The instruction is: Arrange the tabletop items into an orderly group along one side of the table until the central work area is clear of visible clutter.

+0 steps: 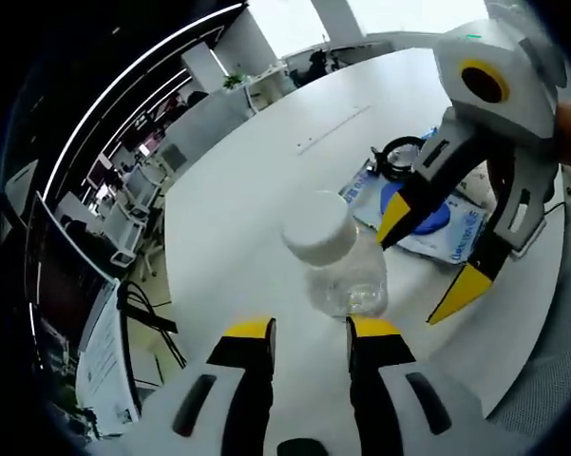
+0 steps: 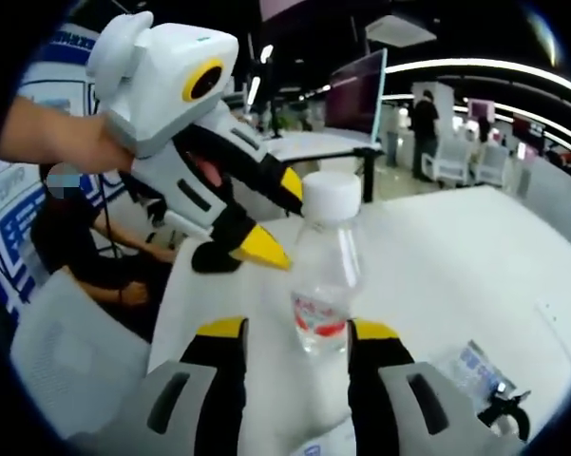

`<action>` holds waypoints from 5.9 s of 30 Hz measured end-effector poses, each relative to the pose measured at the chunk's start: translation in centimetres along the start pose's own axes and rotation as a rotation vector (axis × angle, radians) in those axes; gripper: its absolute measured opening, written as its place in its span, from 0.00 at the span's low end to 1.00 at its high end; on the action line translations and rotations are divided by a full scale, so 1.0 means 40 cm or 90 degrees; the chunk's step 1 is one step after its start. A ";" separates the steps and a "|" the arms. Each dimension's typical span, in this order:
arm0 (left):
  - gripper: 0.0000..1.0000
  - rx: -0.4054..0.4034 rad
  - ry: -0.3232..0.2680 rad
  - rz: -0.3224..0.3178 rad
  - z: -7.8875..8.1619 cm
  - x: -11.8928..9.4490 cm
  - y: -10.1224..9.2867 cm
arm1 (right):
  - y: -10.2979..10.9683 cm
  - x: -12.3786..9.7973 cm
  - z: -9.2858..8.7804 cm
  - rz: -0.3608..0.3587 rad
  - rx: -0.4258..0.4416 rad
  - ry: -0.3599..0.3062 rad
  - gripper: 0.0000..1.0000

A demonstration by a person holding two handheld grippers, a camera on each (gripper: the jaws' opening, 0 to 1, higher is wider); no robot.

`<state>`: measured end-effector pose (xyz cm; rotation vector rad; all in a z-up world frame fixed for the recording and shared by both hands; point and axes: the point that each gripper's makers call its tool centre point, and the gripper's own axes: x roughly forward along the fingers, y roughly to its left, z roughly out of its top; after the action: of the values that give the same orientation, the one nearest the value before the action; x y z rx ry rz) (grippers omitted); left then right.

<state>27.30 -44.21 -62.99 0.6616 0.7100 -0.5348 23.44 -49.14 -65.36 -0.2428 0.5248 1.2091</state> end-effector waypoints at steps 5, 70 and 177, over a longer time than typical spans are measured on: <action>0.31 -0.008 -0.005 -0.004 0.005 -0.010 -0.008 | 0.007 0.006 -0.010 -0.008 -0.024 0.021 0.31; 0.33 -0.095 -0.006 0.073 0.041 -0.005 0.048 | -0.026 -0.118 0.027 -0.109 0.027 -0.065 0.74; 0.43 -0.329 -0.158 0.114 0.069 0.147 0.001 | 0.002 -0.564 -0.221 -0.340 0.163 -0.077 1.00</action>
<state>32.23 -47.42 -65.70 0.1676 0.5183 -0.2444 15.38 -71.69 -61.49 -0.0804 0.4640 0.6253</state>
